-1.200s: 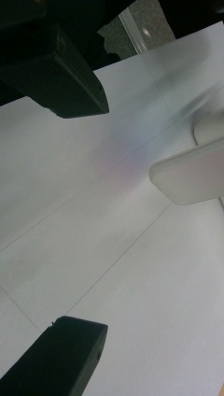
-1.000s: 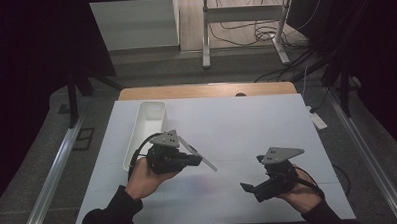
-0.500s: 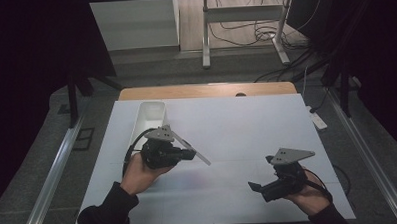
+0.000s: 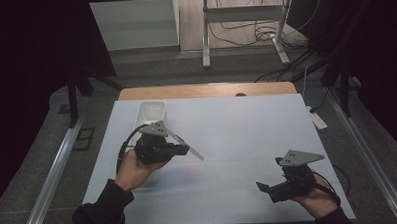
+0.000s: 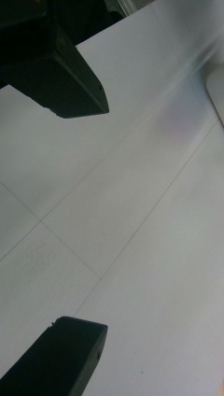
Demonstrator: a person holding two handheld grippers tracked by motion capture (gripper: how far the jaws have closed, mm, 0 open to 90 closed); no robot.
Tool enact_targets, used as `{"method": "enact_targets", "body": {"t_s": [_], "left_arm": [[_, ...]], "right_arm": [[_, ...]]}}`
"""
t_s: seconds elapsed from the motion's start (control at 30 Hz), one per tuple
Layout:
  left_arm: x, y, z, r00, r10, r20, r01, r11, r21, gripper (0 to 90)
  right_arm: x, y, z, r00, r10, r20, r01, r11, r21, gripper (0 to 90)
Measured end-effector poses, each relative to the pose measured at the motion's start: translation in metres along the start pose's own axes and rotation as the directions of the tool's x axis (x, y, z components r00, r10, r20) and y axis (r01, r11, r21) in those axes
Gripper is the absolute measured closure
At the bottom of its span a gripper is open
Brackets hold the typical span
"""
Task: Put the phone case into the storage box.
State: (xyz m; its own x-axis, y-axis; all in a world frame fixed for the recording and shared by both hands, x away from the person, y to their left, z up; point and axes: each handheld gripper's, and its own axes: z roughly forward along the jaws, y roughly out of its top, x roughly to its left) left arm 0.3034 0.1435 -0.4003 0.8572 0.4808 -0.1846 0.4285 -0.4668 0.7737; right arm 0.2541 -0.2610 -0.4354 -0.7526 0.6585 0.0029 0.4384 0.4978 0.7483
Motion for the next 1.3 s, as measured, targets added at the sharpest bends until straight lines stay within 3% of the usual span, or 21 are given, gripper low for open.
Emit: {"method": "enact_targets", "body": {"t_s": [0.7, 1.3], "left_arm": [[0.018, 0.000, -0.020, 0.9967, -0.031, -0.075, 0.032, 0.9995, 0.010, 88.2], [0.032, 0.002, -0.036, 0.9878, -0.067, -0.140, 0.071, 0.9973, 0.020, 88.2]], "right_arm": [[-0.013, -0.021, -0.014, 0.9964, 0.055, 0.064, -0.056, 0.998, 0.011, 0.0], [-0.023, -0.039, -0.024, 0.9859, 0.106, 0.129, -0.110, 0.994, 0.023, 0.0]]}}
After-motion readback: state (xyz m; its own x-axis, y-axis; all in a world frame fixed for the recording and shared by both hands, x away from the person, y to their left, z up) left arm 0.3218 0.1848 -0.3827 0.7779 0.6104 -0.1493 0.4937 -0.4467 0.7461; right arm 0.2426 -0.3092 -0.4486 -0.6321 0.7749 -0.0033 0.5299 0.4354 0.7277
